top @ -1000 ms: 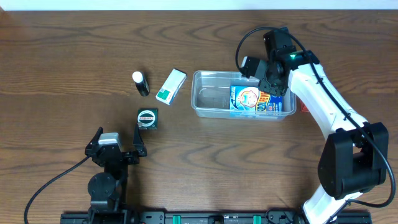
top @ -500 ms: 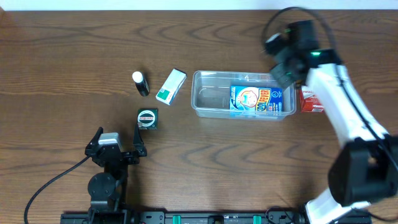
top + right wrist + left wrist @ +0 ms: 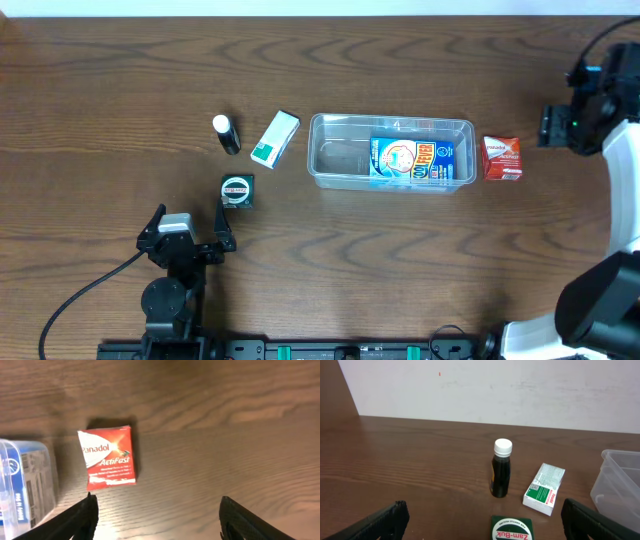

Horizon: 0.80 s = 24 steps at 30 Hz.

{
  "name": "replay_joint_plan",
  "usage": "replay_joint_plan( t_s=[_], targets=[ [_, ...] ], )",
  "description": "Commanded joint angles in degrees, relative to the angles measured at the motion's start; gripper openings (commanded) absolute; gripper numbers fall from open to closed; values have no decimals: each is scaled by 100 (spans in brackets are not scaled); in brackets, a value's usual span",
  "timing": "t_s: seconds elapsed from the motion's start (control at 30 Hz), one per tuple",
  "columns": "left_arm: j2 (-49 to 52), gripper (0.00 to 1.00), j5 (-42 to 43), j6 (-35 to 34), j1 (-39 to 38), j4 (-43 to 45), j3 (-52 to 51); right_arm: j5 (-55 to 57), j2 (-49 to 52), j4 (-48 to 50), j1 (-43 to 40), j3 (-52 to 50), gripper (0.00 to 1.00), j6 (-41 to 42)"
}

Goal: Pack container
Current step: 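Open the right gripper and withdraw toward the red box, then lower the right gripper and grasp the red Panadol box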

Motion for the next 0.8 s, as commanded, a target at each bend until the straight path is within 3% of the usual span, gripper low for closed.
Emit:
replay_joint_plan(
  t_s=[0.0,0.2,0.33,0.77],
  targets=[
    [-31,98,-26,39,35,-96,-186,-654,238,31,-55,-166,75,313],
    [-31,98,-26,37,35,-96,-186,-675,599,446,52,-503,70,269],
    [-31,98,-26,37,35,-96,-186,-719,809,857,160,-737,74,111],
    [-28,98,-26,37,35,-96,-186,-1169,951,1676,361,-1202,74,-859]
  ],
)
